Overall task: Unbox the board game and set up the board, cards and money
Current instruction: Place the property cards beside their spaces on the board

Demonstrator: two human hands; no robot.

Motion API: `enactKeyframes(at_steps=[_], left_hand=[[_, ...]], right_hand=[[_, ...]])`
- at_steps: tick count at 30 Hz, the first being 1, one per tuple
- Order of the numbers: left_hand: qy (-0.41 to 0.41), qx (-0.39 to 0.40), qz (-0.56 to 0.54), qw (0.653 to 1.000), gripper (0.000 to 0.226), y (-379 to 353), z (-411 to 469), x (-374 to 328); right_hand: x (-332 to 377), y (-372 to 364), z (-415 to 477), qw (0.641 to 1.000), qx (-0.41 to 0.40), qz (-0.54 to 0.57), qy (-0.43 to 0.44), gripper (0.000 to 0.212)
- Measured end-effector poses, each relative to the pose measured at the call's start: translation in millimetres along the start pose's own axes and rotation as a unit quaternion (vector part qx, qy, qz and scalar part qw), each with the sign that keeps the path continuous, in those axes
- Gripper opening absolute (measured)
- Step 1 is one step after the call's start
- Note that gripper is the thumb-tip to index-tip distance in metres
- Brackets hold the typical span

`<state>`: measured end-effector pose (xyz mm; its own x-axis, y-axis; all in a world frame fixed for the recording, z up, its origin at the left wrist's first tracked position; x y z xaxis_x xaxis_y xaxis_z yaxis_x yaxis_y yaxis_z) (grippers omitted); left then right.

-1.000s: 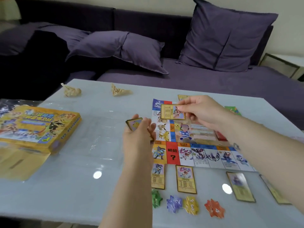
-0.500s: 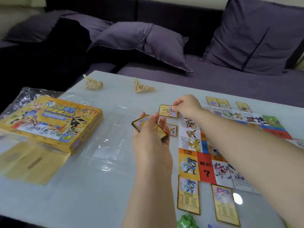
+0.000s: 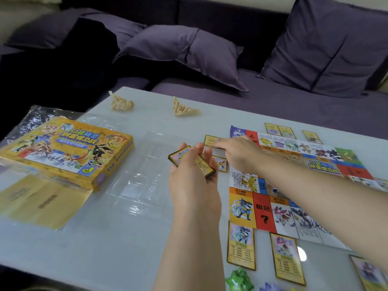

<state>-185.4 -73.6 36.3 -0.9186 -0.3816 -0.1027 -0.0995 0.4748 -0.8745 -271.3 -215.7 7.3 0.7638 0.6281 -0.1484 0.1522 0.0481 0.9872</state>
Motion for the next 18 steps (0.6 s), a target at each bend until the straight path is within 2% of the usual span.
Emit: enactKeyframes(at_steps=[7, 10, 12, 15, 18], left_hand=[[0.008, -0.006, 0.001, 1.000, 0.013, 0, -1, -4], [0.018, -0.001, 0.022, 1.000, 0.016, -1, -1, -5], [0.026, 0.002, 0.040, 0.999, 0.019, -2, -1, -4], [0.023, 0.023, 0.085, 0.996, 0.025, -3, 1, -1], [0.055, 0.080, 0.162, 0.982, 0.022, -2, 0, 5]], right_hand=[[-1, 4, -2, 1.000, 0.017, -0.015, -0.015, 0.053], [-6, 2, -1, 1.000, -0.014, 0.013, -0.022, 0.056], [-10, 11, -6, 0.992, -0.055, 0.095, -0.054, 0.052], [-11, 37, -20, 0.960, -0.114, 0.241, -0.085, 0.043], [-11, 59, -38, 0.919, -0.100, 0.370, -0.093, 0.033]])
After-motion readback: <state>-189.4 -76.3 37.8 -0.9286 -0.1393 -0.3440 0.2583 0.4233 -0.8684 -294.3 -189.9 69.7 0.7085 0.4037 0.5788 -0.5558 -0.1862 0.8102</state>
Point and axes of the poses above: each hand's wrist, its own z-axis towards the middle knuckle, its own y-axis out of the back of the hand, x = y × z, the point moved 2 cm from there along z, towards the middle knuckle, and after that the axes turned 14 degrees about -z, right-handed, at the moved point
